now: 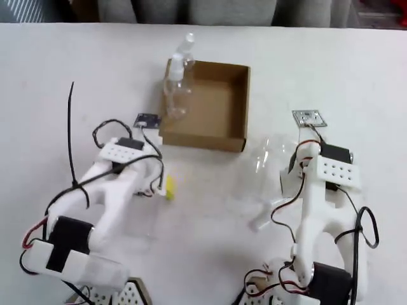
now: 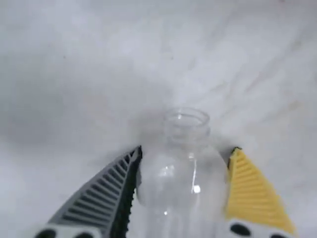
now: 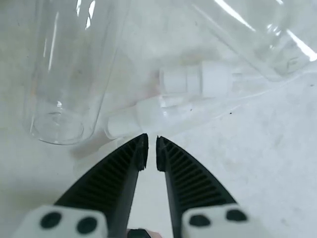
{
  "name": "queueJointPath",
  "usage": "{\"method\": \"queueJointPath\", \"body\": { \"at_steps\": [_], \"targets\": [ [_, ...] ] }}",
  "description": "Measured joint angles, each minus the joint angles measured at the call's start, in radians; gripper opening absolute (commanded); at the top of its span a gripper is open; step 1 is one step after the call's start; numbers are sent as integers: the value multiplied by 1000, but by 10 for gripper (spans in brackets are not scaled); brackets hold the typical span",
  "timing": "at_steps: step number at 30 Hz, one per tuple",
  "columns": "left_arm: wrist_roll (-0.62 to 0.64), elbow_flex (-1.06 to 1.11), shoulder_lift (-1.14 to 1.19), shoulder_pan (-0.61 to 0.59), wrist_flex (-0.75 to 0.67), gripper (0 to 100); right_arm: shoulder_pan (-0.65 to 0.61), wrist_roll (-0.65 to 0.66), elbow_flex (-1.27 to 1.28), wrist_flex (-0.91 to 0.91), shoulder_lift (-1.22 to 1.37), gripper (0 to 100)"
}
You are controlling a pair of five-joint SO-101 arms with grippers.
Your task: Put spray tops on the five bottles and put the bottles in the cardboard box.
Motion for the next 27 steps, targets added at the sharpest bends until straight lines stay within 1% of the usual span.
{"method": "queueJointPath", "body": {
  "at_steps": [2, 5, 7, 8, 10, 13, 15, 18, 21, 24, 25, 27],
  "targets": [
    [-6, -6, 0, -2, 3, 10, 0, 0, 0, 0, 0, 16],
    [-8, -11, 0, -2, 3, 54, 0, 6, 0, 0, 0, 16],
    [-23, -11, 0, -2, 3, 31, 2, 64, -2, 2, 0, 16],
    [-40, -11, 0, -2, 2, 20, 2, 114, -11, 18, 0, 16],
    [-80, -20, 0, -2, 0, 23, 8, 238, -52, 75, 0, 16],
    [-109, -29, 0, -23, 5, 24, 38, 476, -107, 204, 0, 16],
    [-118, -29, 0, -49, -18, 24, 44, 632, -117, 281, 0, 16],
    [-115, -29, 0, -91, -57, 24, 57, 804, -117, 345, -6, 18],
    [-118, -29, 0, -126, -86, 24, 55, 945, -87, 368, -35, 18],
    [-120, -29, 0, -149, -103, 24, 55, 1137, -11, 362, -100, 25],
    [-120, -29, 0, -155, -109, 24, 54, 1211, 31, 348, -129, 46],
    [-120, -31, 0, -170, -117, 24, 55, 1344, 117, 321, -199, 132]
  ]
}}
